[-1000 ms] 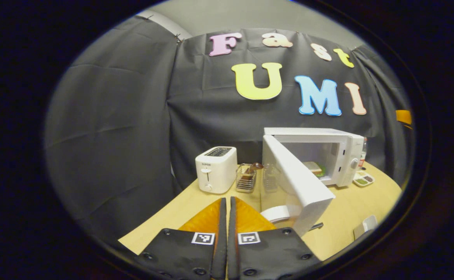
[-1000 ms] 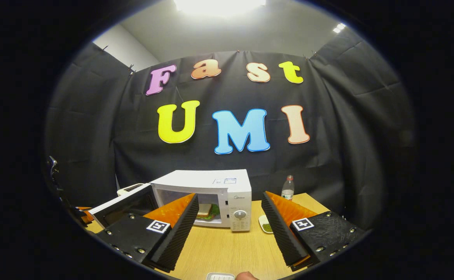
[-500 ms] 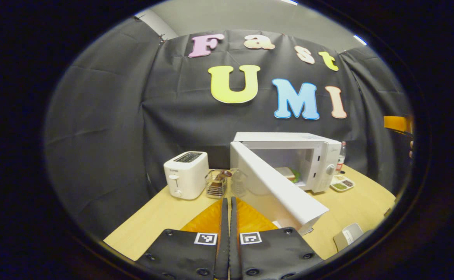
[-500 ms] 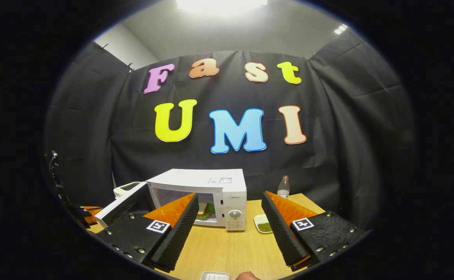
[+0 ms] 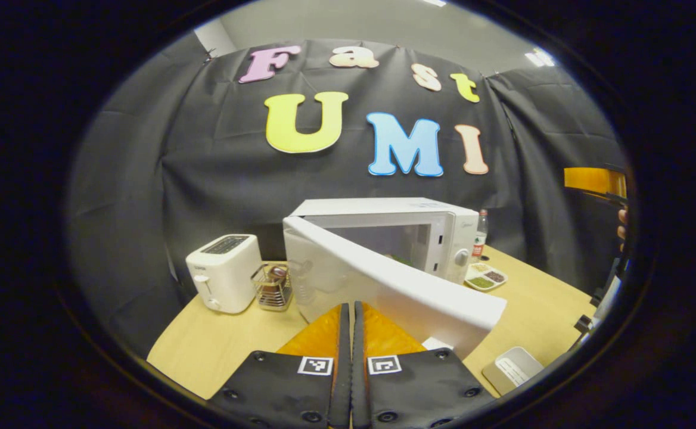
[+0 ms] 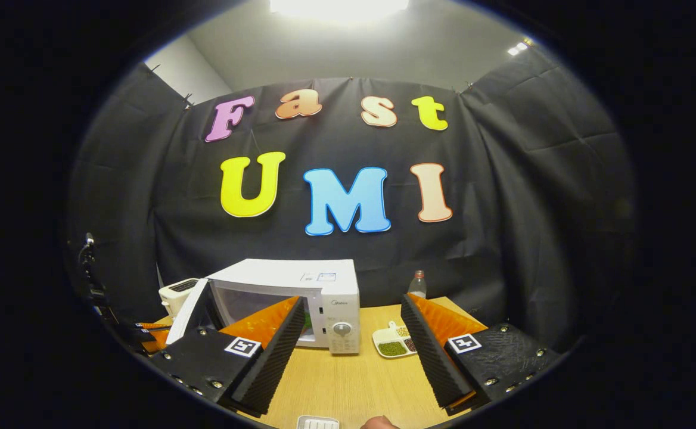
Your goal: Open the microwave oven with the left hand, put the food in, and close the microwave oven.
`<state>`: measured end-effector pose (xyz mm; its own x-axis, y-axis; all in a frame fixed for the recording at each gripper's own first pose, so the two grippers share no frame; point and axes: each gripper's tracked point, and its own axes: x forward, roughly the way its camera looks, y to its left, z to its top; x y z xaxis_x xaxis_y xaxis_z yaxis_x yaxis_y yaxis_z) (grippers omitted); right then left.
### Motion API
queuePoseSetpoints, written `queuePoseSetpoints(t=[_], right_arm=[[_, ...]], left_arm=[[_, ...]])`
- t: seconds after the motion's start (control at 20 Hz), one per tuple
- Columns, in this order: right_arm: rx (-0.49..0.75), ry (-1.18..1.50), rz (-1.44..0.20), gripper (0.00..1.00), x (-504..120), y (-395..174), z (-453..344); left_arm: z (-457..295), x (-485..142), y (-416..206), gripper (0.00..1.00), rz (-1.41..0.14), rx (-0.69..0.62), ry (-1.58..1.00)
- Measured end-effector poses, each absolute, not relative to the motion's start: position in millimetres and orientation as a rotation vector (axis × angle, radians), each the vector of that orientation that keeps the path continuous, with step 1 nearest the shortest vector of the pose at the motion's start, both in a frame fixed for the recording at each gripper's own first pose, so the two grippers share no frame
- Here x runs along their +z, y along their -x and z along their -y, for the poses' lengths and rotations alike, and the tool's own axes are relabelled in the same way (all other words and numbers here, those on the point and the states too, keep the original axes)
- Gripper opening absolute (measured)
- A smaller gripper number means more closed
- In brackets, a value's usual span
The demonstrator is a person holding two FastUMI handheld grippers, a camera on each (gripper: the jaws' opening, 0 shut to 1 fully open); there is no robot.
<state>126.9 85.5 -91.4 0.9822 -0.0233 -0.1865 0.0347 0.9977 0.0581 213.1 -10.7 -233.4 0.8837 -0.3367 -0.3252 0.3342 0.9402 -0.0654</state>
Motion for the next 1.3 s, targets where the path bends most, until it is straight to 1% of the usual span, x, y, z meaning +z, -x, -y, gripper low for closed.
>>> queuePoseSetpoints(t=[0.1, 0.15, 0.2, 0.25, 0.3, 0.35, 0.4, 0.45, 0.6, 0.65, 0.75, 0.8, 0.95, 1.0, 1.2, 1.25, 1.3], right_arm=[[-0.052, -0.061, -0.193, 0.98, -92.4, -127.7, -80.9], [-0.064, -0.059, -0.193, 0.98, -92.4, -127.8, -78.2], [-0.076, -0.057, -0.194, 0.98, -92.7, -128.0, -76.0], [-0.087, -0.054, -0.195, 0.98, -93.2, -128.5, -73.9], [-0.099, -0.052, -0.198, 0.98, -94.6, -128.3, -71.0], [-0.111, -0.053, -0.201, 0.98, -96.5, -129.2, -68.6], [-0.122, -0.055, -0.204, 0.98, -97.5, -129.9, -67.8], [-0.134, -0.055, -0.208, 0.98, -98.4, -129.5, -67.2], [-0.161, -0.048, -0.217, 0.98, -101.8, -128.7, -64.5], [-0.167, -0.048, -0.223, 0.98, -102.6, -128.5, -64.7], [-0.182, -0.043, -0.227, 0.98, -103.1, -130.3, -64.8], [-0.188, -0.04, -0.228, 0.98, -103.1, -130.4, -64.7], [-0.194, -0.042, -0.228, 0.98, -103.0, -131.6, -66.9], [-0.199, -0.045, -0.23, 0.98, -103.4, -132.3, -67.5], [-0.22, -0.044, -0.233, 0.98, -106.4, -130.5, -66.9], [-0.225, -0.041, -0.235, 0.98, -108.0, -130.8, -65.9], [-0.228, -0.041, -0.236, 0.98, -108.6, -130.7, -64.9]], left_arm=[[21.1, -236.9, -223.9, 0.08, -0.346, -0.377, 0.006], [26.8, -237.4, -227.6, 0.12, -0.347, -0.393, 0.012], [33.6, -237.7, -230.6, 0.07, -0.349, -0.408, 0.021], [39.2, -238.7, -235.6, 0.07, -0.347, -0.423, 0.02], [43.9, -239.5, -241.1, 0.08, -0.342, -0.433, 0.012], [47.7, -240.5, -248.2, 0.12, -0.339, -0.443, 0.007], [52.5, -240.5, -254.2, 0.11, -0.337, -0.454, 0.007], [57.4, -240.0, -259.8, 0.08, -0.335, -0.465, 0.01], [69.5, -241.6, -278.5, 0.08, -0.326, -0.491, 0.008], [73.4, -243.8, -285.3, 0.12, -0.326, -0.499, 0.003], [83.4, -247.7, -295.7, 0.08, -0.324, -0.518, 0.007], [88.2, -248.1, -300.4, 0.08, -0.323, -0.527, 0.008], [98.0, -250.5, -315.5, 0.08, -0.311, -0.538, 0.005], [101.0, -250.7, -319.5, 0.12, -0.312, -0.543, 0.006], [110.7, -255.8, -339.6, 0.11, -0.306, -0.551, 0.002], [112.0, -257.4, -344.8, 0.07, -0.305, -0.55, 0.003], [113.3, -259.0, -350.9, 0.11, -0.307, -0.547, 0.002]])
